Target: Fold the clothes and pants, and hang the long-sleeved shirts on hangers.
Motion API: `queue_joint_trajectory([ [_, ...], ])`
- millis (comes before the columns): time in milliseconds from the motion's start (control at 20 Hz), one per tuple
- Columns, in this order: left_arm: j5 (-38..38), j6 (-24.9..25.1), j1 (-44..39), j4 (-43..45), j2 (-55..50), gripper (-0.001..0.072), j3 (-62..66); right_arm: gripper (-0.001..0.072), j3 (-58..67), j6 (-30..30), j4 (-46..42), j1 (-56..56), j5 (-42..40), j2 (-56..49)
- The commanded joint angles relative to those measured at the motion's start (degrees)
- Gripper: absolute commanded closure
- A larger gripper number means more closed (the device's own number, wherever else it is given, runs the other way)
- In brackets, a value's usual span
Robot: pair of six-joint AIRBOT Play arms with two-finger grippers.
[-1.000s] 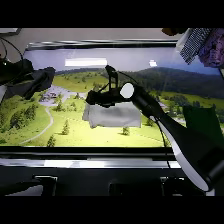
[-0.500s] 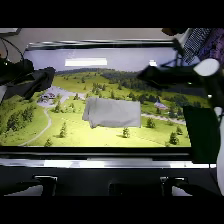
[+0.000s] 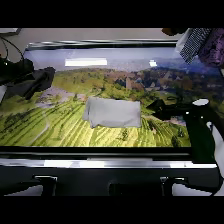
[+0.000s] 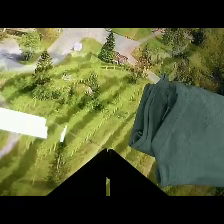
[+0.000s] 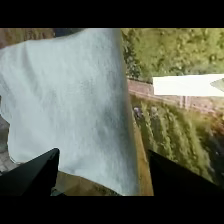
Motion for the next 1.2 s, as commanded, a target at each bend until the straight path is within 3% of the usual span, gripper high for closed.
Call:
queue_joint_trajectory([
  [0, 0.1, 0.0, 0.0, 0.0, 0.0, 0.0686, 0.0, 0.0107, -2.7, -3.6, 4.7, 4.7, -7.3, -5.4],
  [250, 0.1, 0.0, 0.0, 0.0, 0.0, 0.0686, 0.0, 0.0188, -2.7, -3.6, 8.1, 11.1, -13.3, -8.3],
  [350, 0.1, 0.0, 0.0, 0.0, -0.2, 0.0686, 0.0, 0.0258, -2.3, -3.5, 8.5, 12.3, -14.3, -8.4],
  [400, 0.1, 0.0, 0.0, 0.0, -0.3, 0.0686, 0.0, 0.0346, -1.9, -3.6, 8.5, 12.4, -14.3, -8.3],
  [450, 0.1, 0.0, 0.0, 0.0, -0.4, 0.0686, 0.0, 0.0545, -1.3, -3.6, 8.6, 12.4, -14.1, -8.3],
  [500, 0.1, 0.0, 0.0, 0.0, -0.6, 0.0686, 0.0, 0.0673, -0.5, -3.6, 8.9, 12.3, -13.6, -8.1],
  [650, 0.1, 0.0, 0.0, 0.0, -0.8, 0.0686, 0.0, 0.0675, 5.5, -0.4, 8.4, 12.3, -12.2, -7.0],
  [950, -0.5, 0.0, 0.0, 0.0, -0.8, 0.0686, 0.0, 0.0676, 25.3, 16.7, 0.7, 7.0, -11.4, -6.8],
  [1150, -0.5, 0.0, 0.0, 0.0, -0.8, 0.0686, 0.0, 0.0676, 32.9, 24.3, -2.3, -0.9, -11.6, -6.8],
])
